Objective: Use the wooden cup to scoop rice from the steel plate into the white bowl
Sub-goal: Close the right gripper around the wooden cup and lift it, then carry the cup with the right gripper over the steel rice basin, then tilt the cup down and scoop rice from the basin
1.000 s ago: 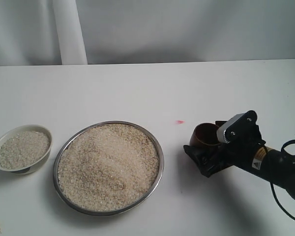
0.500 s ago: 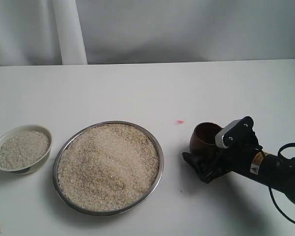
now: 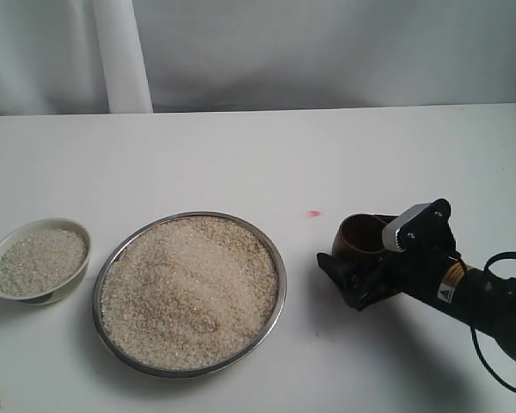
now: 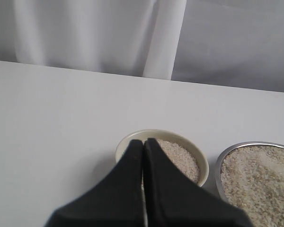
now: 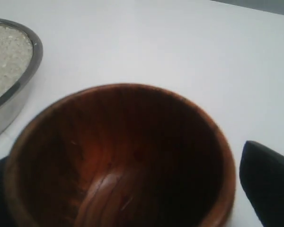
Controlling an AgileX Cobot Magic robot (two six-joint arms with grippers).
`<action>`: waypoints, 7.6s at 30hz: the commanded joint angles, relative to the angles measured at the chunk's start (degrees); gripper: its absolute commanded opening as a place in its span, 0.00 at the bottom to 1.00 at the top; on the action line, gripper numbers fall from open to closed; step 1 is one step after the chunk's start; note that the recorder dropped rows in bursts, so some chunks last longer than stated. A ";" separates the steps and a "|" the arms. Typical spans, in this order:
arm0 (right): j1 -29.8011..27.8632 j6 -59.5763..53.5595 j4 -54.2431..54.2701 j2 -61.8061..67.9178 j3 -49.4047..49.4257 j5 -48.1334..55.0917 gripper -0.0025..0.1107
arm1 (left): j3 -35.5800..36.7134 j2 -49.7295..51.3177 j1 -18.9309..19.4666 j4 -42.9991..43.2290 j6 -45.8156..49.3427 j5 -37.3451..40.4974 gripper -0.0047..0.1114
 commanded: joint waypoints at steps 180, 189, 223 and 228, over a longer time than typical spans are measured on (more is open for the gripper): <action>52.88 -14.29 -30.34 7.93 -49.99 116.98 0.02 | 0.11 0.01 -0.09 0.06 -0.25 -0.41 0.04; 52.77 -11.39 -30.07 7.11 -49.99 114.90 0.02 | 0.11 0.01 -0.09 0.06 -0.25 -0.41 0.04; 47.60 -0.51 -17.44 5.25 -49.99 97.23 0.02 | 0.11 0.01 -0.09 0.06 -0.25 -0.41 0.04; 45.90 -0.51 -14.25 5.25 -49.99 95.93 0.02 | 0.11 0.01 -0.09 0.06 -0.25 -0.41 0.04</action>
